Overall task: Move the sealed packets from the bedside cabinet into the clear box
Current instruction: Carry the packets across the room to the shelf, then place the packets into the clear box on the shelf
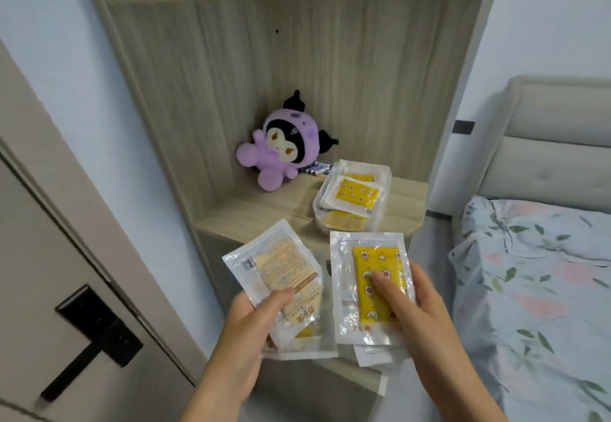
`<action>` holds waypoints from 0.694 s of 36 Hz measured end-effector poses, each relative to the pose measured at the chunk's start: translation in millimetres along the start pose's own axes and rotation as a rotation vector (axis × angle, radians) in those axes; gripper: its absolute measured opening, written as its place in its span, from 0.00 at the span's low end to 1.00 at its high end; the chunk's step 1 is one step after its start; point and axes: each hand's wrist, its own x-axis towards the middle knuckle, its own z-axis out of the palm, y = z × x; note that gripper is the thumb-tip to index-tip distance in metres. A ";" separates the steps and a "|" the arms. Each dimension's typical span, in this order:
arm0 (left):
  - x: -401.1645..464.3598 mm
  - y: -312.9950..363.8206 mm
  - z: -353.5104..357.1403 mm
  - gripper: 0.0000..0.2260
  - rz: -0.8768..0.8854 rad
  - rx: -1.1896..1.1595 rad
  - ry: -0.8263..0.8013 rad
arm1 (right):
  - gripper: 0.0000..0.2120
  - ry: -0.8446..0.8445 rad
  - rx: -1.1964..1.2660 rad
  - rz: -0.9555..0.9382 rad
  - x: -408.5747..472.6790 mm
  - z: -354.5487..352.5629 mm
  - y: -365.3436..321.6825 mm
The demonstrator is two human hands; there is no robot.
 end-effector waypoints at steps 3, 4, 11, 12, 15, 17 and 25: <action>41.9 1.1 26.5 0.09 0.007 0.000 0.002 | 0.09 0.018 0.019 -0.003 44.6 -12.1 -1.2; 54.5 3.0 35.6 0.09 0.010 -0.005 0.000 | 0.09 0.013 0.021 -0.007 59.4 -15.5 -4.0; 127.0 20.1 88.5 0.16 0.070 -0.048 0.044 | 0.08 -0.066 0.000 -0.041 148.8 -40.7 -32.6; 135.1 22.7 94.8 0.13 0.083 -0.030 0.048 | 0.10 -0.084 0.000 -0.031 159.0 -42.1 -36.1; 157.4 28.5 108.6 0.07 0.092 0.047 0.048 | 0.18 -0.148 0.027 0.009 186.2 -41.2 -38.2; 169.2 30.9 114.5 0.08 0.110 0.097 0.034 | 0.22 -0.165 0.016 0.040 198.0 -35.9 -37.3; 206.0 35.5 127.9 0.16 0.175 0.047 0.006 | 0.08 -0.221 -0.069 -0.013 227.2 -27.2 -32.7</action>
